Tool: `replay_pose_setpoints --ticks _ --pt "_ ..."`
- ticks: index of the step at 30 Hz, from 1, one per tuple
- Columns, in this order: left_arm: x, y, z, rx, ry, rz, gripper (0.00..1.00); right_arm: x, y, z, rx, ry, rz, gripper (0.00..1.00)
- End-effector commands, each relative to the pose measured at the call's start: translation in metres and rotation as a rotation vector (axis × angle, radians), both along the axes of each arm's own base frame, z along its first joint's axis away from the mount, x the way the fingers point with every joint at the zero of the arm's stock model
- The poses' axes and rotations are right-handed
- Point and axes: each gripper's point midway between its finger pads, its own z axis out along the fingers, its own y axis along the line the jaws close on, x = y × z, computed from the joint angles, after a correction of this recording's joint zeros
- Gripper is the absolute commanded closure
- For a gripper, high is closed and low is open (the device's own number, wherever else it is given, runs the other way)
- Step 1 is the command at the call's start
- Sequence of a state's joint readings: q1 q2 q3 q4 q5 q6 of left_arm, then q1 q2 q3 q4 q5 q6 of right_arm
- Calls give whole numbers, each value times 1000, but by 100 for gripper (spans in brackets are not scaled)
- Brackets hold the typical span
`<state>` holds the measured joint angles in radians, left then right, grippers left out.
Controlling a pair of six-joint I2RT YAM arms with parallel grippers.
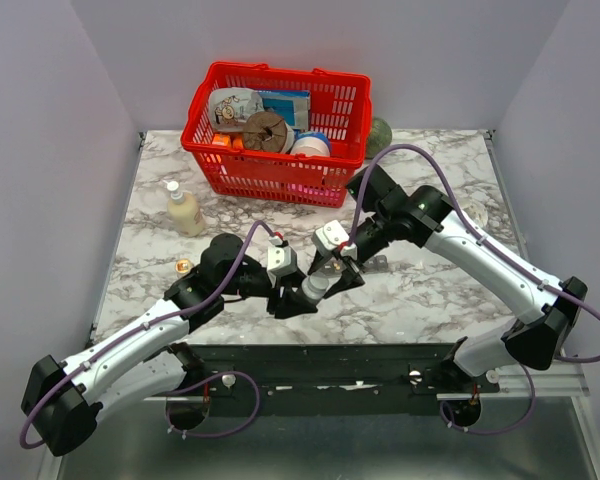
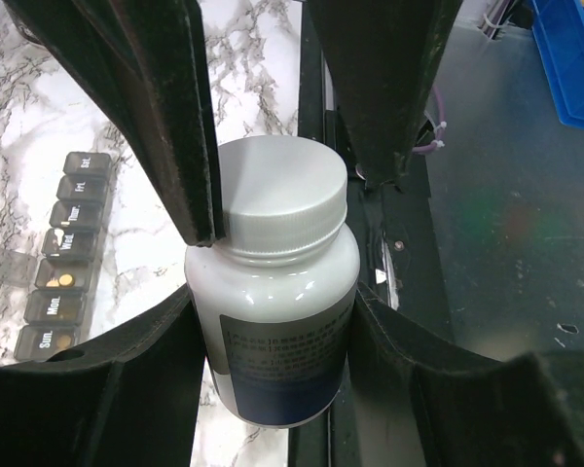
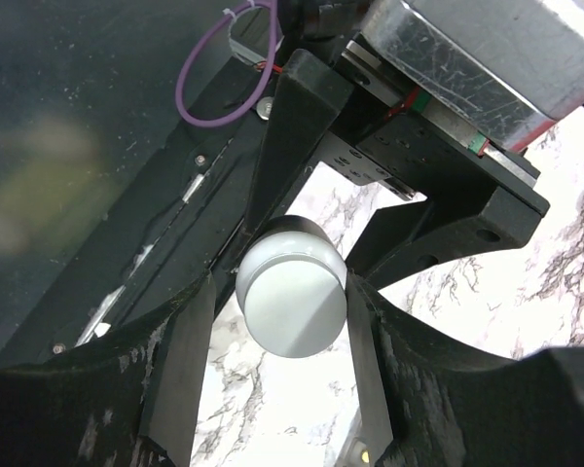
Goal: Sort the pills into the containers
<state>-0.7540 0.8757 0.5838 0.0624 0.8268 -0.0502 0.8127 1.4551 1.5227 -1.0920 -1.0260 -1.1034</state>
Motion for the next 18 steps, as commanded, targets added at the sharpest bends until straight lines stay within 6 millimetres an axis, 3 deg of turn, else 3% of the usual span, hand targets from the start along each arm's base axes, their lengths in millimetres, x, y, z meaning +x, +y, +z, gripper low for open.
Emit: replay_pose_setpoints --ticks 1,4,10,15,18 --pt "2 -2 23 -47 -61 -10 100 -1 2 -7 -19 13 -3 41" --pt "9 0 27 -54 -82 41 100 0 2 -9 -28 18 -11 48" --pt "35 9 59 -171 -169 241 100 9 7 -19 -74 88 -123 63" --pt "68 32 95 -313 -279 501 100 16 13 -26 -151 235 -270 65" --pt "81 39 104 -343 -342 587 100 19 20 -31 -193 338 -334 66"
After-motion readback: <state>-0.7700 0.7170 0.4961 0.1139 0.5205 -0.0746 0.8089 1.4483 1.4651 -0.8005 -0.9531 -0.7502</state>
